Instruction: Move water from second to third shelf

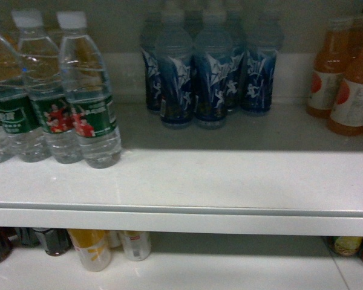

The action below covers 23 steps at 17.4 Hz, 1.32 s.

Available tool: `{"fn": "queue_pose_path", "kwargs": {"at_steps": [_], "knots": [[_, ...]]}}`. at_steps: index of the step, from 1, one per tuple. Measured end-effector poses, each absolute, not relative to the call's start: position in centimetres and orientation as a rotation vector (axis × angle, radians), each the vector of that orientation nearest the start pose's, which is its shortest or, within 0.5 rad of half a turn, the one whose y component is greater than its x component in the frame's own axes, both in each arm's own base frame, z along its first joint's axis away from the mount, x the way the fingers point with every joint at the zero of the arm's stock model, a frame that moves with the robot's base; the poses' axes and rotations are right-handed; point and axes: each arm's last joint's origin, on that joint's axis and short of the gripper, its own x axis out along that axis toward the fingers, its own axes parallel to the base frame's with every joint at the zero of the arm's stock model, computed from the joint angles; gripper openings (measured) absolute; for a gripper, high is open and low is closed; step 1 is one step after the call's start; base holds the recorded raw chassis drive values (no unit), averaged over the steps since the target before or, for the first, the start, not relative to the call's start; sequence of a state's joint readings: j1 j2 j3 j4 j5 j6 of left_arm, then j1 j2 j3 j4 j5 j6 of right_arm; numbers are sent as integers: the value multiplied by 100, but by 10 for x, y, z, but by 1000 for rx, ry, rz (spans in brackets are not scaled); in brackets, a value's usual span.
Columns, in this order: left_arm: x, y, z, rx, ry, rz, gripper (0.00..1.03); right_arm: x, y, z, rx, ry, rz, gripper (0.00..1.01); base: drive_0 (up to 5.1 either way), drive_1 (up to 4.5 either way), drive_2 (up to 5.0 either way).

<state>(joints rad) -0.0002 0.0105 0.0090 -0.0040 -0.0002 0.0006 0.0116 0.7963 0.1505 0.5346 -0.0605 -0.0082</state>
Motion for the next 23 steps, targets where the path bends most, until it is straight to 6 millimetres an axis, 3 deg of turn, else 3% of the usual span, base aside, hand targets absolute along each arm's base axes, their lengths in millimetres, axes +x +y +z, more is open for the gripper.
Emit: {"fn": "queue_pose_path", "kwargs": {"at_steps": [23], "knots": [[98,0,165,1,7,0,98,163,4,182,-5,111,77,41,-497,248,248]]}}
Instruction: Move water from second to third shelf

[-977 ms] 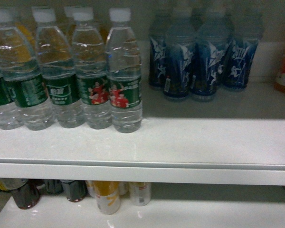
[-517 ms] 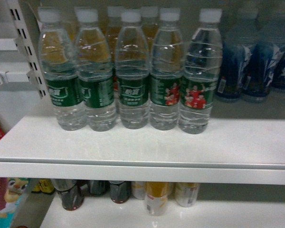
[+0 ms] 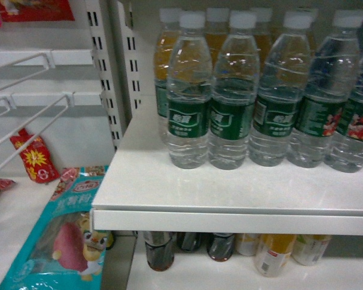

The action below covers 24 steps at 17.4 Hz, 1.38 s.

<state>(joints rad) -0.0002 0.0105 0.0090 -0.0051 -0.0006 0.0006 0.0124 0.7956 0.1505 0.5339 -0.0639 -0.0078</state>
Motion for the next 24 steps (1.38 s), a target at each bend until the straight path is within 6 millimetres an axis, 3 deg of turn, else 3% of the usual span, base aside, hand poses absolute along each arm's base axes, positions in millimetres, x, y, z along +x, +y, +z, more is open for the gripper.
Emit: {"fn": "queue_pose_path", "kwargs": {"at_steps": [14,16,18,24], "knots": [[98,0,165,1,6,-1,98,163,4,182,-5,114,77,41,0,0,0],[98,0,165,1,5,-1,98,165,6,191,134,-25,64,41,0,0,0],[98,0,165,1,5,-1,98,167,14,199,153,-74,108,41,0,0,0],[98,0,165,1,5,-1,98,187,34,177,153,-66,163,41,0,0,0]]}}
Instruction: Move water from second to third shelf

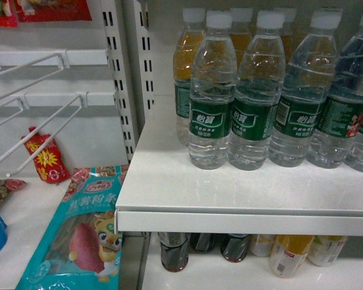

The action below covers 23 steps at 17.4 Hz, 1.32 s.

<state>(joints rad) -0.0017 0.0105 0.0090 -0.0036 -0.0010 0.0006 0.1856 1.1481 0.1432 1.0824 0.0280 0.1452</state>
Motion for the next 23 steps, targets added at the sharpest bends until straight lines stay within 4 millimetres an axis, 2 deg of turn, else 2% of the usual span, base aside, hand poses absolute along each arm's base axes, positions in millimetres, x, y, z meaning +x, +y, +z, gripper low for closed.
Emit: {"fn": "queue_pose_path", "kwargs": {"at_steps": [2,7,9,11,19,23], "knots": [[98,0,165,1,5,-1,98,196,40,159,133,-42,151,41,0,0,0],[98,0,165,1,5,-1,98,206,49,116,42,181,155,41,0,0,0],[98,0,165,1,5,-1,98,212,50,110,20,206,136,41,0,0,0],[98,0,165,1,5,-1,98,220,51,111,12,200,130,41,0,0,0],[98,0,165,1,5,-1,98,255,59,137,13,61,133,41,0,0,0],[98,0,165,1,5,-1,98,276,65,141,18,34,134,41,0,0,0]]}}
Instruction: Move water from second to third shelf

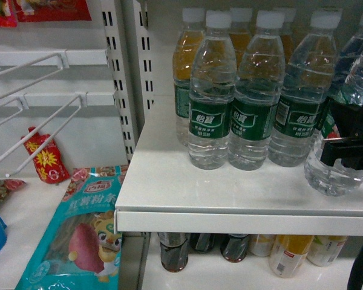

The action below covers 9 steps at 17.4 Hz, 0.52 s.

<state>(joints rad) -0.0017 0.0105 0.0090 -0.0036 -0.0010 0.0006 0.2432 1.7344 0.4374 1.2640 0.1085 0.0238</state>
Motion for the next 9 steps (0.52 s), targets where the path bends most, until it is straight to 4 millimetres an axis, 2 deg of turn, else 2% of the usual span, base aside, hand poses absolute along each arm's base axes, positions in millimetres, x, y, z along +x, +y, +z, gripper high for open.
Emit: {"fn": "queue_pose_path", "kwargs": {"at_steps": [9], "knots": [[98,0,165,1,5,-1,98,309,83,125,-6,56,129,41,0,0,0]]}}
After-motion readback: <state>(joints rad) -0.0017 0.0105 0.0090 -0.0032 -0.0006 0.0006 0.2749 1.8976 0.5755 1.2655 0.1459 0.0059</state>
